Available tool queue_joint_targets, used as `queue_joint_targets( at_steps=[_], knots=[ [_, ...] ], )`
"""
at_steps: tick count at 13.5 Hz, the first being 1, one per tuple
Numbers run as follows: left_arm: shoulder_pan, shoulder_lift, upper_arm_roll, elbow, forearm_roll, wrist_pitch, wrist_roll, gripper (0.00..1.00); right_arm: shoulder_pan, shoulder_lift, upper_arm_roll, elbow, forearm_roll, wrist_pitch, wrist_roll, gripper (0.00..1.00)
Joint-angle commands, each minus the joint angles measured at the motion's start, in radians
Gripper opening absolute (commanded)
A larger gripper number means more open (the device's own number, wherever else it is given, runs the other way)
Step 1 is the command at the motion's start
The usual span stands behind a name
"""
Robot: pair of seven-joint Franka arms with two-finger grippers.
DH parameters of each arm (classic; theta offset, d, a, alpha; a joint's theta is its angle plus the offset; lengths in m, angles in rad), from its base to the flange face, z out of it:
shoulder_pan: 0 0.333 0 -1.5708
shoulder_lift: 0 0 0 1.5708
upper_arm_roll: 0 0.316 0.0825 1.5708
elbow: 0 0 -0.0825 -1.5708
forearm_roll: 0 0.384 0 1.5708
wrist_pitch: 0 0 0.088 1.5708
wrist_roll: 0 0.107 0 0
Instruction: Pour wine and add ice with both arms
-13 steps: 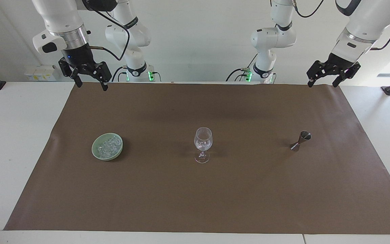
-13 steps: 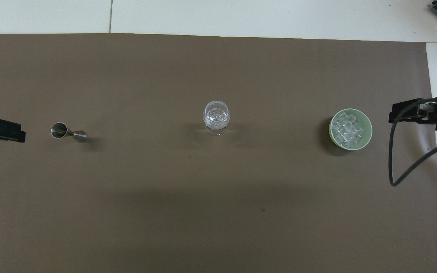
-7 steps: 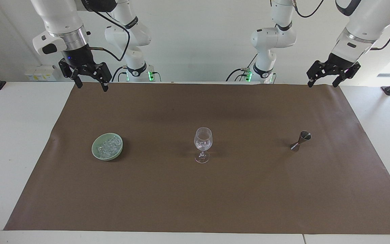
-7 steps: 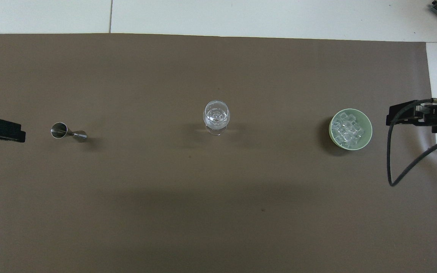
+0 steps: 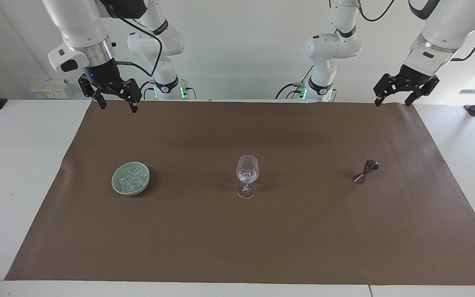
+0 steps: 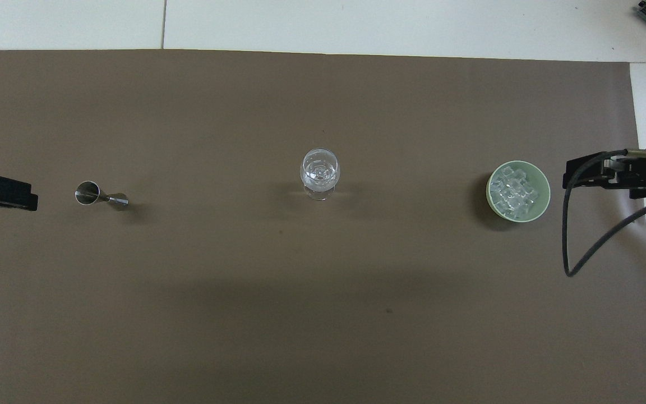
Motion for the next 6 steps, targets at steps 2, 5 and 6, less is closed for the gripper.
queue_joint_targets(
  at_steps=[2, 5, 6],
  knots=[
    [0.012, -0.027, -0.009, -0.027, 0.006, -0.006, 0.001, 1.0, 0.0, -0.021, -0.012, -0.038, 0.002, 0.017, -0.026, 1.0],
    [0.012, -0.027, -0.009, -0.027, 0.006, -0.006, 0.001, 1.0, -0.001, -0.023, -0.012, -0.048, 0.003, 0.008, -0.026, 1.0],
    [0.012, -0.027, -0.009, -0.027, 0.006, -0.006, 0.001, 1.0, -0.001, -0.024, -0.012, -0.048, 0.003, 0.006, -0.026, 1.0]
  ],
)
